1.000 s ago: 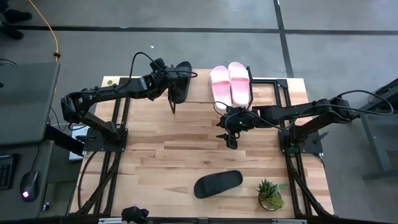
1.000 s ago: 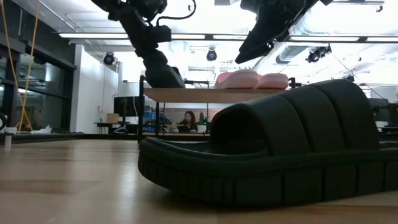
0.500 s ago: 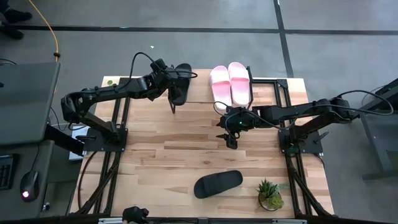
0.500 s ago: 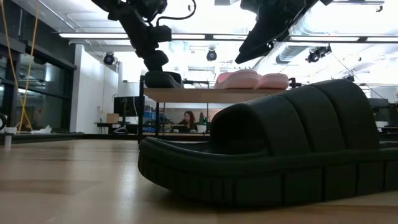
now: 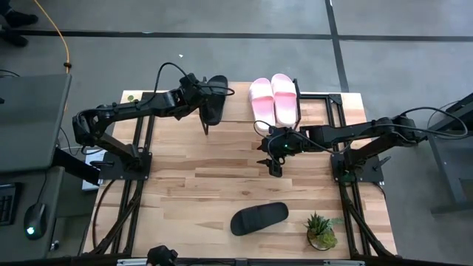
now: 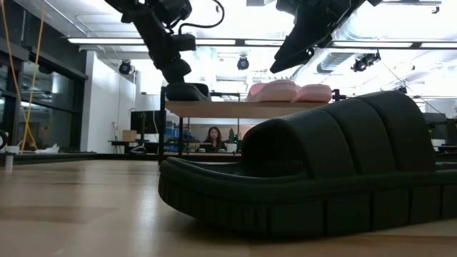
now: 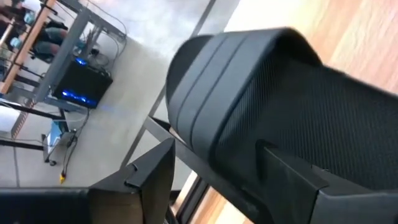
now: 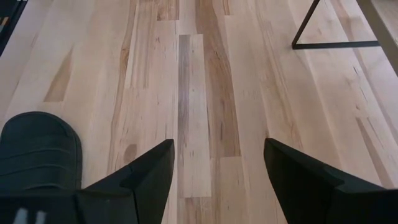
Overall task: Pick and place slides into the shelf
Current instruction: Put the black slides on the shelf
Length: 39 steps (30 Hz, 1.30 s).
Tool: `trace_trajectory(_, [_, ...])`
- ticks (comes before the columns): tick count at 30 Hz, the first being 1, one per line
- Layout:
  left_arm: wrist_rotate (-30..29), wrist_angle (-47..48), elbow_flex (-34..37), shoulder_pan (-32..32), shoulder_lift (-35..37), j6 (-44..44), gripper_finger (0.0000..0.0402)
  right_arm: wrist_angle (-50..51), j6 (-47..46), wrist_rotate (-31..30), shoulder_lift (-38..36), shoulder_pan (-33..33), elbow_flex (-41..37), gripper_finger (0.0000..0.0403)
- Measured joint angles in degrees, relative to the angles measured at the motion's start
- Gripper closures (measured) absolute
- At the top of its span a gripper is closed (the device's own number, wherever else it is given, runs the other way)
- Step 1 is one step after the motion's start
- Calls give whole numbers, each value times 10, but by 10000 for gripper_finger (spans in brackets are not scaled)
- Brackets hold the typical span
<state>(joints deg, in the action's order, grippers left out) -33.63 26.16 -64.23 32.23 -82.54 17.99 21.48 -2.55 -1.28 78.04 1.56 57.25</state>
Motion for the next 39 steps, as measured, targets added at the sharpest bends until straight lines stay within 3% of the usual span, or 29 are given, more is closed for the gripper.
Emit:
trace_trajectory(14, [4, -6, 0, -54, 0, -5, 197, 0, -1, 0, 0, 0, 0, 163])
trace_trajectory(22, [-24, -12, 0, -82, 0, -6, 197, 0, 0, 0, 0, 0, 0, 163])
trace_trajectory(39, [-33, 9, 0, -202, 9, -81, 197, 0, -26, 0, 0, 0, 0, 163])
